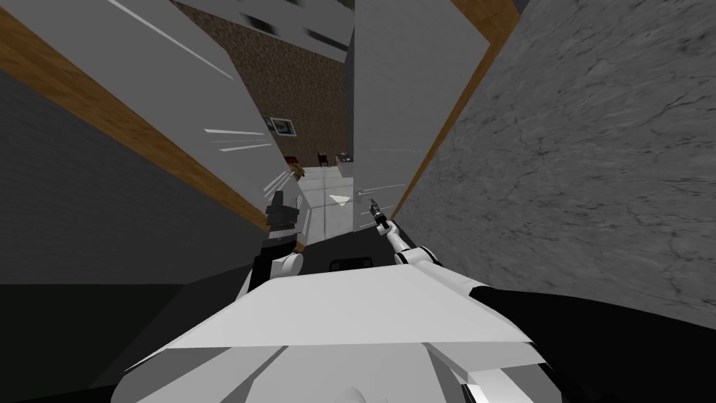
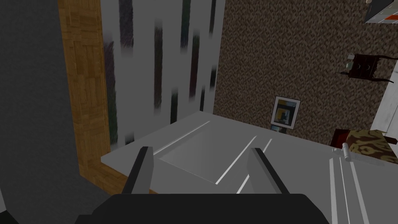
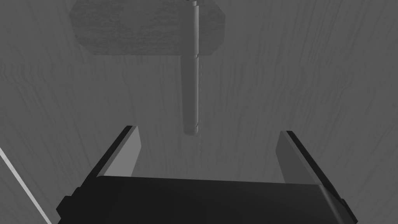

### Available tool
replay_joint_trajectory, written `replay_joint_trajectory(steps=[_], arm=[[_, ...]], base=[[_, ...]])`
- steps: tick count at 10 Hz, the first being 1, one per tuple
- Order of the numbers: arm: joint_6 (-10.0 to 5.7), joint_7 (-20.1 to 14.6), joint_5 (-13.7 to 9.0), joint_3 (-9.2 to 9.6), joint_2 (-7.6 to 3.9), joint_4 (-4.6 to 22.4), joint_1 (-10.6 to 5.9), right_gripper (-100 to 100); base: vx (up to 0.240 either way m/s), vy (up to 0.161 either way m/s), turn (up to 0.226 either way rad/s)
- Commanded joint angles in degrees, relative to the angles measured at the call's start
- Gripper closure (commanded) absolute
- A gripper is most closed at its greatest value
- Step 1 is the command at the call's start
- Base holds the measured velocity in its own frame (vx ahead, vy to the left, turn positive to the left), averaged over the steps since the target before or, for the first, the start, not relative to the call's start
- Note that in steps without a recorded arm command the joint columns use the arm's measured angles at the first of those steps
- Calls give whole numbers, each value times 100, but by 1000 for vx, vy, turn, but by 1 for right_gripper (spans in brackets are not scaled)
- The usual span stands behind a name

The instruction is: Push the door open

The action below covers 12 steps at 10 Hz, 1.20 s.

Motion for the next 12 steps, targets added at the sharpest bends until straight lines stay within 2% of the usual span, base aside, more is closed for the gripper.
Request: replay_joint_trajectory(steps=[1, 3, 6, 12], arm=[[22, -80, 55, 10, -26, 187, -114, -100], [30, -166, 120, 17, -55, 451, -274, -100], [4, -94, 82, -21, -28, 448, -262, -100], [11, 37, 17, -119, 14, 507, -270, -100]], base=[[62, -33, 17], [49, -33, 18], [102, 16, 18], [223, 35, 33]])
